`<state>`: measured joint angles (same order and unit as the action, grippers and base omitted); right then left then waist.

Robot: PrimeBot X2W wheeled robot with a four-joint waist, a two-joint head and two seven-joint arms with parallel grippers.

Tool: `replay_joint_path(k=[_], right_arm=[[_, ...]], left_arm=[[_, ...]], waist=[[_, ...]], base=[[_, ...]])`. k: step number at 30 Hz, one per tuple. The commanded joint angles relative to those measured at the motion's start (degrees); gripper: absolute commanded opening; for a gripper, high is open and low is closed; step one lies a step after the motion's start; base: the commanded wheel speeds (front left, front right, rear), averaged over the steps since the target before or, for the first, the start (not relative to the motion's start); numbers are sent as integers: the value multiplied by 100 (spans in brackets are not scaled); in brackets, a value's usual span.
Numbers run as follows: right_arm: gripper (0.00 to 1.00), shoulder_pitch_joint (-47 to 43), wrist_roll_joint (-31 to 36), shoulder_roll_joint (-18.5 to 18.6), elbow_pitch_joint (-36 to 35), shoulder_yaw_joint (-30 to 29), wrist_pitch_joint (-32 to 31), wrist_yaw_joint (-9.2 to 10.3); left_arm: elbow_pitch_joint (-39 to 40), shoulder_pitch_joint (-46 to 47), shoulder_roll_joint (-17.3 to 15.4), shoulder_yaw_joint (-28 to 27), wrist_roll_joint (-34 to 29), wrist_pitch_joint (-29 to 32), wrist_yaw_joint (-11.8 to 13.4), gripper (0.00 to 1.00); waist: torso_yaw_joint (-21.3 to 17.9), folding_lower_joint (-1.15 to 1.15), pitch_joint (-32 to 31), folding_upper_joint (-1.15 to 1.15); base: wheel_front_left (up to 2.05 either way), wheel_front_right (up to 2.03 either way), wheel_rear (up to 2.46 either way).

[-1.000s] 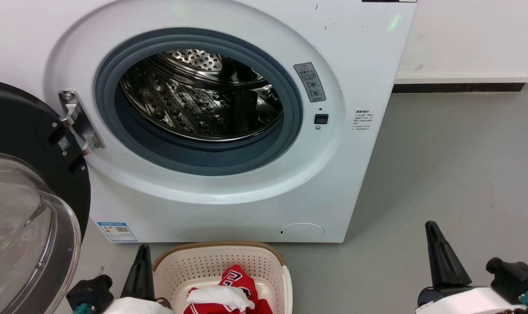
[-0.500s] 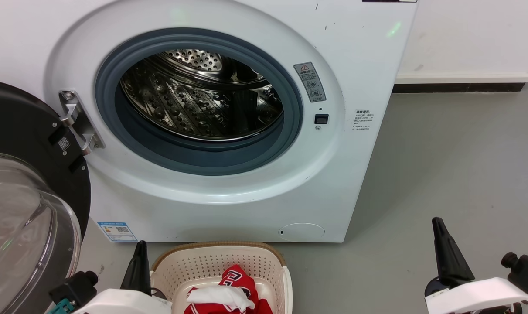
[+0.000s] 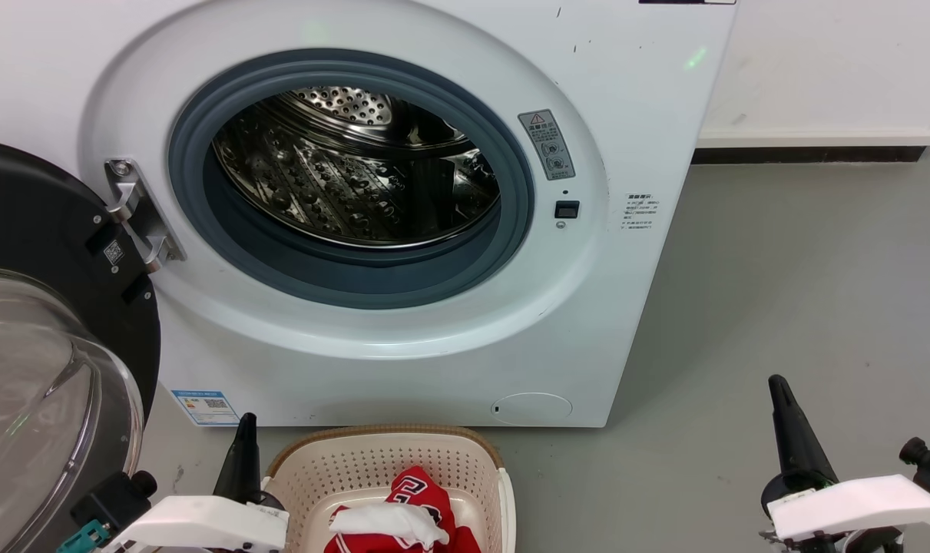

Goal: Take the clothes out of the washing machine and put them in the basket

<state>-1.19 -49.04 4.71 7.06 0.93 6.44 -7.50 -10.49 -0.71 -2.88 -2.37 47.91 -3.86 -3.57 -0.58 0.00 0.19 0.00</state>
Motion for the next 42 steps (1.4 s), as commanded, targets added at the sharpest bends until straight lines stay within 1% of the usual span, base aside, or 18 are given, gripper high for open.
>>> replay_joint_path(k=[1,19,42], right_arm=[[0,158,-247,40,-12,-24,-47,0],[0,334,-1552,50,192,-142,-345,0],[0,530,-2910,36,416,-294,-681,0]], left_arm=[[35,144,-3,-40,217,45,-48,0],[-82,318,-2,-155,1476,346,-162,0],[-205,513,-1,-281,2817,671,-266,0]], waist=[[2,0,0,0],[15,0,0,0],[32,0,0,0]], base=[[0,0,0],[0,0,0],[0,0,0]])
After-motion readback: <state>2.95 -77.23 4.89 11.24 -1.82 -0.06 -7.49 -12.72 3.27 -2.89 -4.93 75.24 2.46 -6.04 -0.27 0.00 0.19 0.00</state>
